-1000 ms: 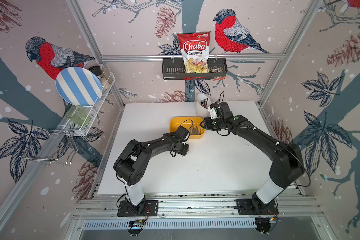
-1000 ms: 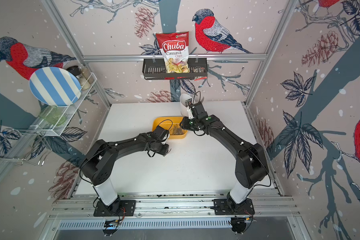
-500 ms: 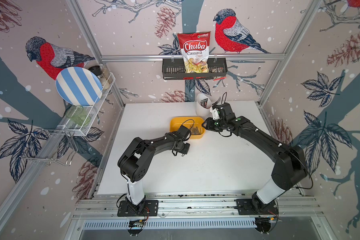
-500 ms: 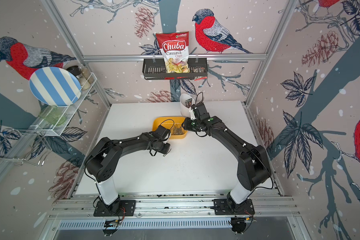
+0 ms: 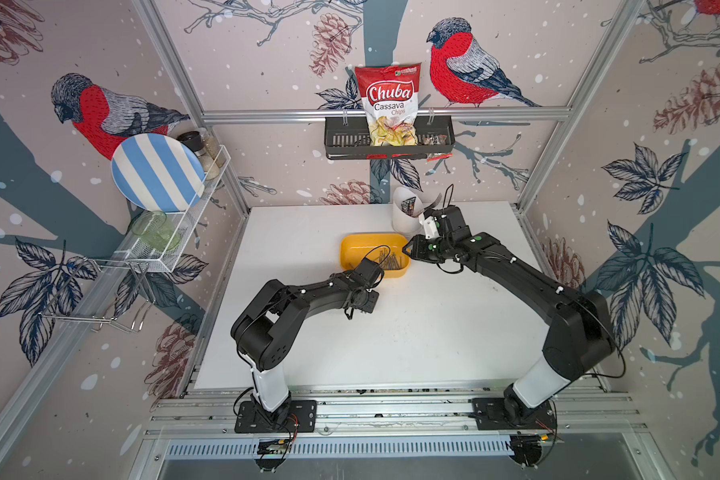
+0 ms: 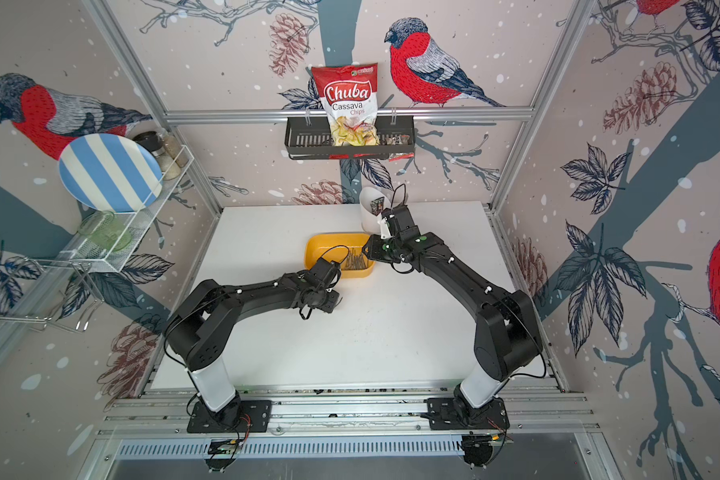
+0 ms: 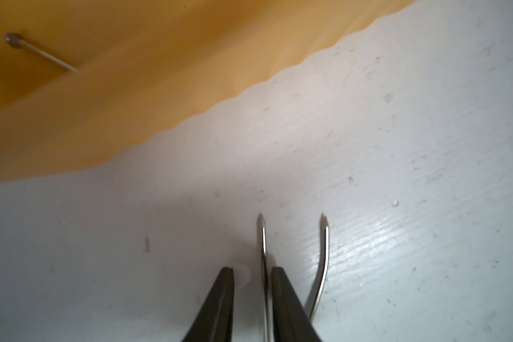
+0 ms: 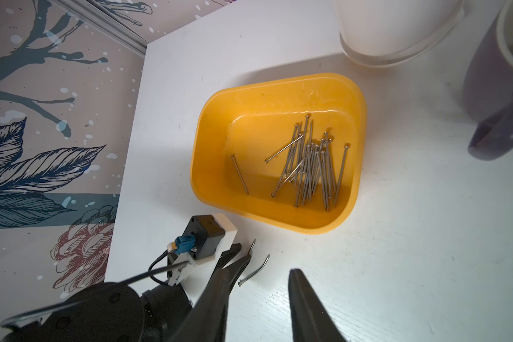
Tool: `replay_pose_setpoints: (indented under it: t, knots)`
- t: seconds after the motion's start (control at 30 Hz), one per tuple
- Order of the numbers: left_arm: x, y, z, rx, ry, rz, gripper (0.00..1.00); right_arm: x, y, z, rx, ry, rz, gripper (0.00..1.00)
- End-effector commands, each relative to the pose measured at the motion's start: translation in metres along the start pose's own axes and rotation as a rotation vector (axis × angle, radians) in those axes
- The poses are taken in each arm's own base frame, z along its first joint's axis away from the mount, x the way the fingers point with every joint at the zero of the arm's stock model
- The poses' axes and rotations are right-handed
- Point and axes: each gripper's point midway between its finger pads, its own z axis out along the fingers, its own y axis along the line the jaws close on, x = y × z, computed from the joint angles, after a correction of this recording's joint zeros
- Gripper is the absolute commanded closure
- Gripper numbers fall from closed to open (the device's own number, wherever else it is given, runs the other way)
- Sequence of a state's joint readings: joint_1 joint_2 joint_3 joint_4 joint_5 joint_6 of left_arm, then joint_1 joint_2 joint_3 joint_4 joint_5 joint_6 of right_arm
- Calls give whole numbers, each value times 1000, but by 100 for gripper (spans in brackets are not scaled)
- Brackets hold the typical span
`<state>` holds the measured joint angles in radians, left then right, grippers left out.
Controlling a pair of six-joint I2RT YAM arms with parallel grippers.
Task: Put the nails on the desktop into the storage box
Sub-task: Pick up the nail from the center of the board.
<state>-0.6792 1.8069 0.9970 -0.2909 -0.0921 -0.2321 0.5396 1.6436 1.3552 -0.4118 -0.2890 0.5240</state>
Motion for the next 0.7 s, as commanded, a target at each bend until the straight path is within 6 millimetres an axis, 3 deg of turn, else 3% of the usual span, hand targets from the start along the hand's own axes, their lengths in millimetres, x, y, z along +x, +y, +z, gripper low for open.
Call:
replay_pose_setpoints:
  t: [0.0, 0.17, 0.43, 0.67]
  knots:
    - [85, 10, -3, -44, 303, 3, 74, -3, 6, -2, -26, -22, -3, 62]
    - [95, 9, -2, -39, 331, -6, 74, 1, 6, -2, -34, -19, 7, 62]
    - [93, 2, 6, -8, 350, 2, 100, 1, 8, -7, -31, -23, 0, 62]
    - [81, -2, 0, 15, 334, -1, 100, 0, 6, -13, -18, -36, -6, 62]
